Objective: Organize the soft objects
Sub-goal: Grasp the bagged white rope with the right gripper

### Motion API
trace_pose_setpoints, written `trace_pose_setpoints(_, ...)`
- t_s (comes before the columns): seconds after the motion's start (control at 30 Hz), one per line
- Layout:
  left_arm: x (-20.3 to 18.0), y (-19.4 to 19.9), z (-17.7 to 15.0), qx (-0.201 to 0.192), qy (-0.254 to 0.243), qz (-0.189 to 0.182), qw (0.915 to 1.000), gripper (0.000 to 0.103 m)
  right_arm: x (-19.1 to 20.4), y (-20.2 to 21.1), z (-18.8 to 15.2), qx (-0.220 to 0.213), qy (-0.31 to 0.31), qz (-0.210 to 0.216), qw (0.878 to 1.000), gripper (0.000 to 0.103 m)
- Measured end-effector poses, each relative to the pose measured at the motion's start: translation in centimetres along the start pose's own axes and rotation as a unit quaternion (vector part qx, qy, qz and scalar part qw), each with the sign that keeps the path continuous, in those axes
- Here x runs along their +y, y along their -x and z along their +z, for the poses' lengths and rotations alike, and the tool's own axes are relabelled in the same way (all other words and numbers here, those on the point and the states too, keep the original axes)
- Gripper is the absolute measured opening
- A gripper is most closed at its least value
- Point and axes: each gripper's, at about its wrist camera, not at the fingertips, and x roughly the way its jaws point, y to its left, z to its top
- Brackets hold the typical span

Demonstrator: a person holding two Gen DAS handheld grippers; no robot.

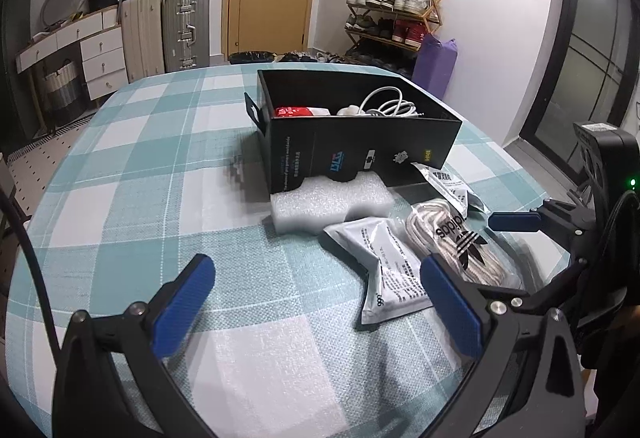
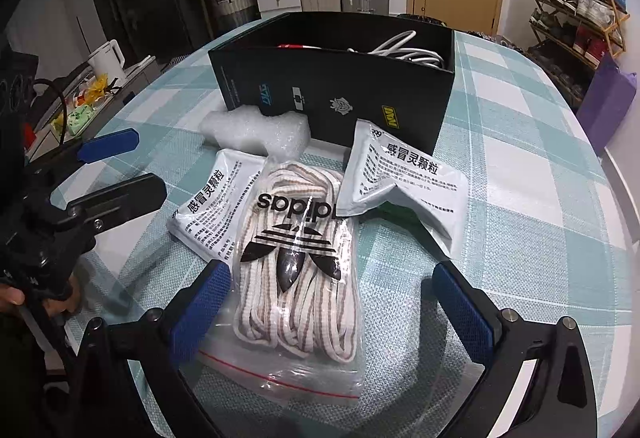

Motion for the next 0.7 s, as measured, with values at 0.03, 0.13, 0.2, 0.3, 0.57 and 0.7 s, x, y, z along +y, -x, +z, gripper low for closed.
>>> trace_pose_setpoints(0.03, 0.0, 0.0, 0.0, 0.000, -0.001, 0.000, 1.0000, 0.103, 0.0, -0.1, 0.0, 0.002, -0.001, 0.002, 1.000, 0.102)
trace_pose_setpoints(0.13, -0.2, 0.0, -0.1, 0.000, -0.002, -0.002, 1.0000, 0.103, -0.1, -0.1, -0.1, -0.001, -0.004, 0.005, 1.000, 0.102)
trace_pose_setpoints(0.2, -0.2, 0.0, -0.1, 0.001, -0.002, -0.003, 1.0000, 0.103, -0.1, -0.1, -0.1, -0.005, -0.004, 0.004, 1.000, 0.102)
trace_pose_setpoints(0.3, -0.1, 0.0, -0.1, 0.002, -0.001, -0.005, 1.0000, 0.103, 0.0, 0.0, -0.2, -0.009, -0.001, 0.006, 1.000, 0.101)
trace_pose_setpoints(0.57, 0.0, -0.1, -0.2, 0.003, 0.002, -0.008, 1.0000, 0.103, 0.7, 0.5, -0.3, -0.013, 0.017, 0.023, 0.999, 0.060)
trace_pose_setpoints(0.7, 0.1, -0.1, -0.2, 0.004, 0.003, -0.007, 1.0000, 0.103, 1.2, 0.7, -0.3, -0.015, 0.030, 0.027, 0.999, 0.054)
